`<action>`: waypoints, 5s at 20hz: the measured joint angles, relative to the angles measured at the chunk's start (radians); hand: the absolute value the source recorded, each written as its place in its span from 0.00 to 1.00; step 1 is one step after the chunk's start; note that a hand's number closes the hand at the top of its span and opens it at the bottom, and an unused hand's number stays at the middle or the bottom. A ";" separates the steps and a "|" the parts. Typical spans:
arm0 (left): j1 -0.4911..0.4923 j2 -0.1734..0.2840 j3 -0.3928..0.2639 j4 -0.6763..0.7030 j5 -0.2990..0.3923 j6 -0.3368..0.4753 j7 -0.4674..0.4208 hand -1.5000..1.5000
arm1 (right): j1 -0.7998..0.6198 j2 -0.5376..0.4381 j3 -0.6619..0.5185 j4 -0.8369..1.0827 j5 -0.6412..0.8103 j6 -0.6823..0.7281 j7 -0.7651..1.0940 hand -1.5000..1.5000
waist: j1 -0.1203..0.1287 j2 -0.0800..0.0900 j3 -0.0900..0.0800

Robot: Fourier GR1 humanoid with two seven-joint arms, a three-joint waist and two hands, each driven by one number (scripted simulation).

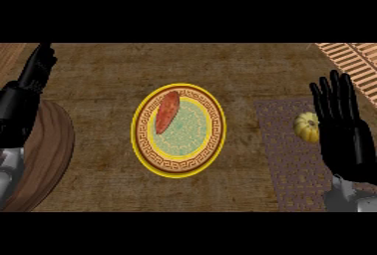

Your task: Pick the squash from the placemat and place it in the tiered shelf

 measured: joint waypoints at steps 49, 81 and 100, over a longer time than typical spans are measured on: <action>0.041 -0.228 0.077 0.173 0.198 -0.091 0.086 0.50 | -0.713 -0.452 0.490 0.514 0.573 0.738 1.045 0.00 | 0.025 -0.027 -0.022; 0.050 -0.286 0.148 0.145 0.131 -0.146 0.124 0.50 | -0.492 -0.301 0.363 0.551 0.953 0.790 0.968 0.00 | 0.017 -0.027 -0.021; 0.036 -0.331 0.184 0.169 0.088 -0.168 0.109 0.50 | -0.409 -0.280 0.332 0.628 1.206 0.655 0.688 1.00 | 0.016 -0.032 -0.028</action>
